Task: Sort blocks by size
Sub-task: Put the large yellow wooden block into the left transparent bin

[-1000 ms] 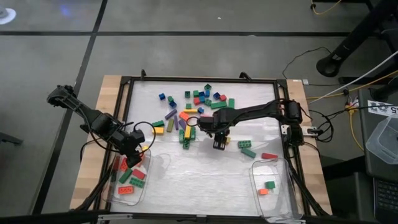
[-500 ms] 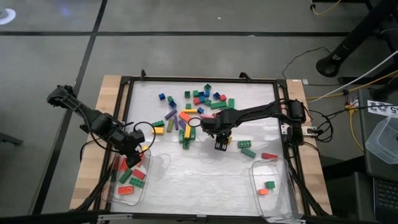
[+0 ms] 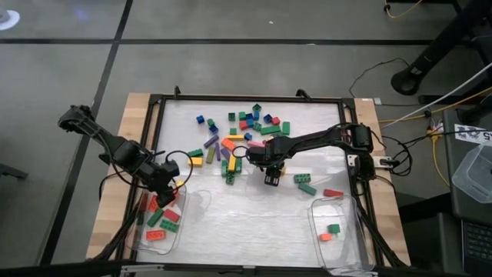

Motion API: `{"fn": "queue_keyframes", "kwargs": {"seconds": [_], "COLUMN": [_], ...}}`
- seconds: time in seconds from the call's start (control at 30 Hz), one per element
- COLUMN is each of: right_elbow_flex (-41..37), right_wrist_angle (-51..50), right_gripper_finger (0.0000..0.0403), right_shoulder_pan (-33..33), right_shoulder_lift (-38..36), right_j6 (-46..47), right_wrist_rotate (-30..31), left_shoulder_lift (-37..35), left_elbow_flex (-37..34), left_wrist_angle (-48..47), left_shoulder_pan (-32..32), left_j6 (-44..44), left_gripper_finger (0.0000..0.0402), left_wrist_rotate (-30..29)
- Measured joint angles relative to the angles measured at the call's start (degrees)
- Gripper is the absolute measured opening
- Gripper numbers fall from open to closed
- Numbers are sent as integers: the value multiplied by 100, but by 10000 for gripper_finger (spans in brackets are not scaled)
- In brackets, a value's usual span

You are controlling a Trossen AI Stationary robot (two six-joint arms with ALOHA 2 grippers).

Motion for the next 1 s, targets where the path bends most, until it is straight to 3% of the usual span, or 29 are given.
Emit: {"fn": "queue_keyframes", "kwargs": {"seconds": [0.13, 0.37, 0.7, 0.87, 1.0], "right_elbow_flex": [4, 297, 1601, 2037, 2161], "right_wrist_angle": [92, 721, 2480, 3313, 4007], "right_gripper_finger": [132, 132, 132, 138, 136], "right_shoulder_pan": [-2, 9, 7, 11, 2], "right_shoulder_lift": [-4, -4, -6, -15, -15], "right_j6": [-2, -136, -1136, -1704, -1972], "right_wrist_rotate": [-163, -714, -2352, -2506, -2501], "left_shoulder_lift": [0, 0, 0, 0, 0], "left_elbow_flex": [0, 0, 0, 0, 0], "left_wrist_angle": [3, 348, 1128, 1377, 1634], "left_shoulder_pan": [0, 0, 0, 2, 2], "left_j6": [58, 362, 1640, 2029, 2516], "left_gripper_finger": [153, 153, 153, 153, 153], "left_wrist_rotate": [-91, -697, -2763, -3803, -4254]}}
